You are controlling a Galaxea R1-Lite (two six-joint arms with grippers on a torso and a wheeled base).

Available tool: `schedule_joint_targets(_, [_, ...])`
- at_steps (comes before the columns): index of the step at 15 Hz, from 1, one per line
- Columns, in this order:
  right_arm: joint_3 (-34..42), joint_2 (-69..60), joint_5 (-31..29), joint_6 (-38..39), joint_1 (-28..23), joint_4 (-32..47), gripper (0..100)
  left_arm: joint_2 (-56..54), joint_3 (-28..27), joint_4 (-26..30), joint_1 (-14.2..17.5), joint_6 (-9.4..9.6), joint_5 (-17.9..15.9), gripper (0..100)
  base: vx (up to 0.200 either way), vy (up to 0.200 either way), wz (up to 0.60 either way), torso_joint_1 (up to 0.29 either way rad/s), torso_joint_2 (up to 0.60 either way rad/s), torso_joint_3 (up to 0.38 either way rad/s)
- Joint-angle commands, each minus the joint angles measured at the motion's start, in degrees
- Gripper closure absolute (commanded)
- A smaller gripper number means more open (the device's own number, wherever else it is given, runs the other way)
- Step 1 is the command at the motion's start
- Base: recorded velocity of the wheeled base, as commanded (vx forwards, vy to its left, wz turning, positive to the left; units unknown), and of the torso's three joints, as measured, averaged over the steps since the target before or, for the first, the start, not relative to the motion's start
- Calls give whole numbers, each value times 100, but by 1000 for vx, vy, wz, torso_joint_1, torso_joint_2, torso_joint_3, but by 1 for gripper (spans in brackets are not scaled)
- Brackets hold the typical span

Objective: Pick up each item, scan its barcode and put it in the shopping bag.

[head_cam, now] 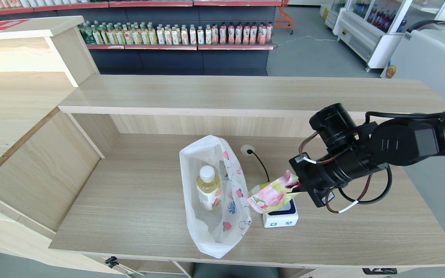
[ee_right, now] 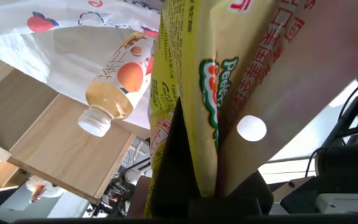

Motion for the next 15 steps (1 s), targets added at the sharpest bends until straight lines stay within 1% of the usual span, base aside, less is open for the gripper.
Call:
schedule_joint_targets(1, [7, -126, 6, 107, 25, 10, 100, -2, 1, -1, 2, -2, -4, 0, 0, 0, 0, 0, 0, 0])
schedule_joint_targets(5, [77, -47, -3, 247, 25, 10, 100, -2, 1, -1, 2, -2, -4, 0, 0, 0, 0, 0, 0, 0])
schedule_joint_targets(7, [33, -47, -12, 335, 25, 256, 100, -2, 1, -1, 2, -2, -4, 0, 0, 0, 0, 0, 0, 0])
schedule_joint_targets(9, [60, -100, -3, 555, 16, 335, 100, -2, 1, -1, 2, -2, -4, 0, 0, 0, 0, 0, 0, 0])
schedule_joint_targets(15, [86, 138, -29, 590, -19, 344, 100, -2, 1, -1, 2, -2, -4, 0, 0, 0, 0, 0, 0, 0])
